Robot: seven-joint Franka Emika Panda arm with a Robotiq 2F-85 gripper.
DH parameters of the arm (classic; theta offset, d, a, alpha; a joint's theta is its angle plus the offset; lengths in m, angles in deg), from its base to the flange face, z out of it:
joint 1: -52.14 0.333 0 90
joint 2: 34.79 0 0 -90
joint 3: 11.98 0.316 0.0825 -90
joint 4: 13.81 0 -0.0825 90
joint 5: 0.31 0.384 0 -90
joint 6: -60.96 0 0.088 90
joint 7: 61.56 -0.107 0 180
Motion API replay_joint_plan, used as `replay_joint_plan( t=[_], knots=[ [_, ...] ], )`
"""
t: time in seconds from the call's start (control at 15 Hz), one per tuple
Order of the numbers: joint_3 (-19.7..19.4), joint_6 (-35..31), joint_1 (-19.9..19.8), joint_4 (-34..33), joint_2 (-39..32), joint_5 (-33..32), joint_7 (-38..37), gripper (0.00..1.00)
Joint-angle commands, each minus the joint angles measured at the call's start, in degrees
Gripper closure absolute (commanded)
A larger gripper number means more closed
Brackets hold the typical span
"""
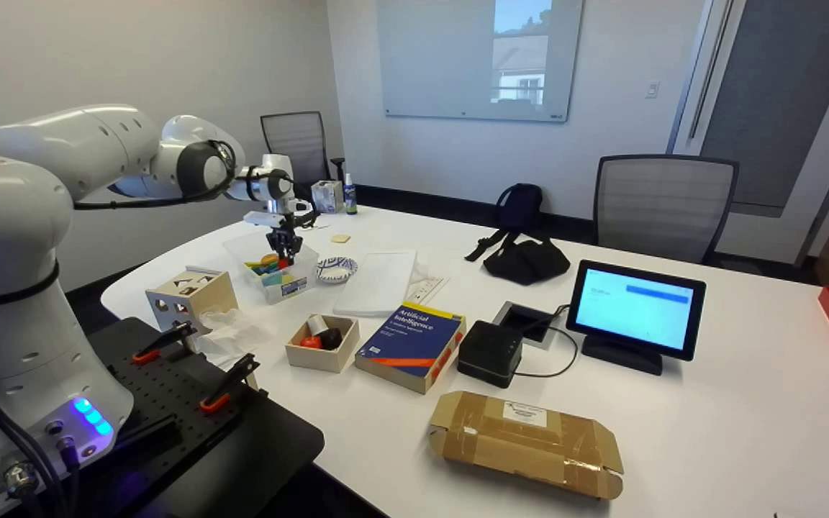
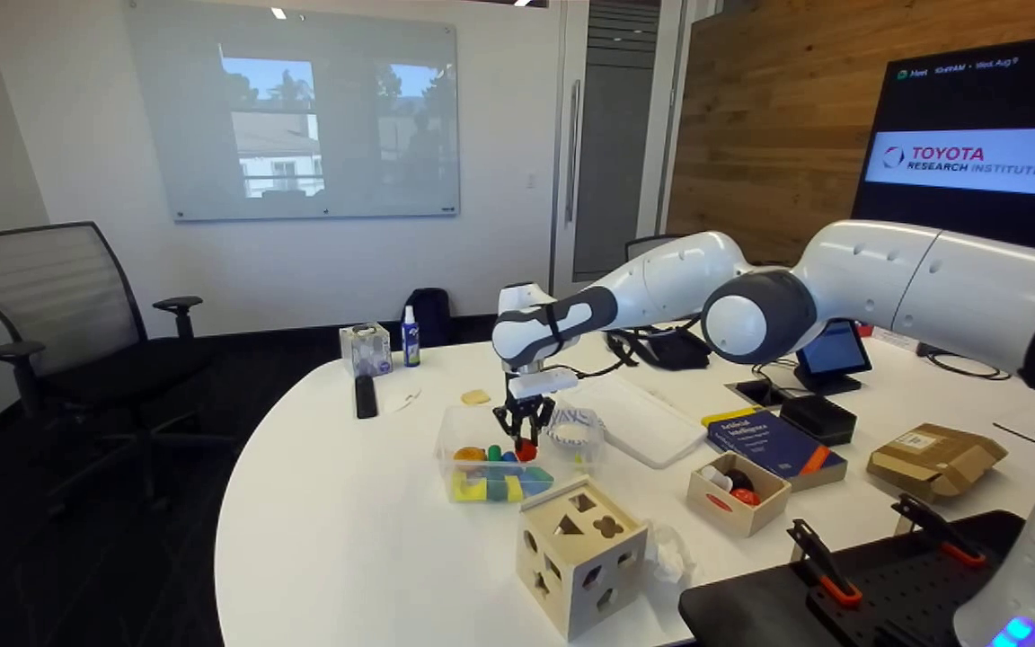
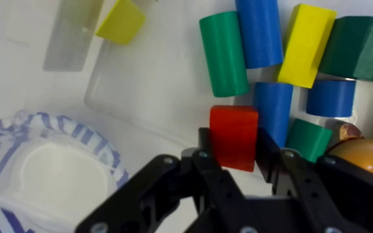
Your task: Move the orange object from the container into the wooden box
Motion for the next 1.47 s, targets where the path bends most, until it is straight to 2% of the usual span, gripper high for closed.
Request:
replay_joint_plan(
  t=[0.0, 0.2, 0.4, 0.67, 0.93, 1.2, 1.27, 1.4],
  knots=[
    [-0.63, 6.09, 0.99, 0.67, 5.36, -0.57, -1.27, 0.88],
    [-2.95, 8.80, 1.01, 3.65, 11.30, -1.93, -4.19, 0.88],
    [-6.55, 7.97, 0.09, 6.67, 15.82, -2.77, -11.06, 0.88],
    [-9.04, 8.24, -2.22, 14.69, 21.88, -0.91, -18.84, 0.88],
    [-8.54, 8.05, -5.79, 24.83, 27.38, 2.30, -23.90, 0.88],
    [-8.09, 6.47, -9.32, 34.78, 31.84, 7.53, -24.36, 0.88],
    [-6.52, 5.55, -11.25, 36.92, 32.87, 7.90, -23.57, 0.88],
    [-6.93, 6.18, -12.81, 42.03, 35.07, 8.81, -24.65, 0.88]
  ],
)
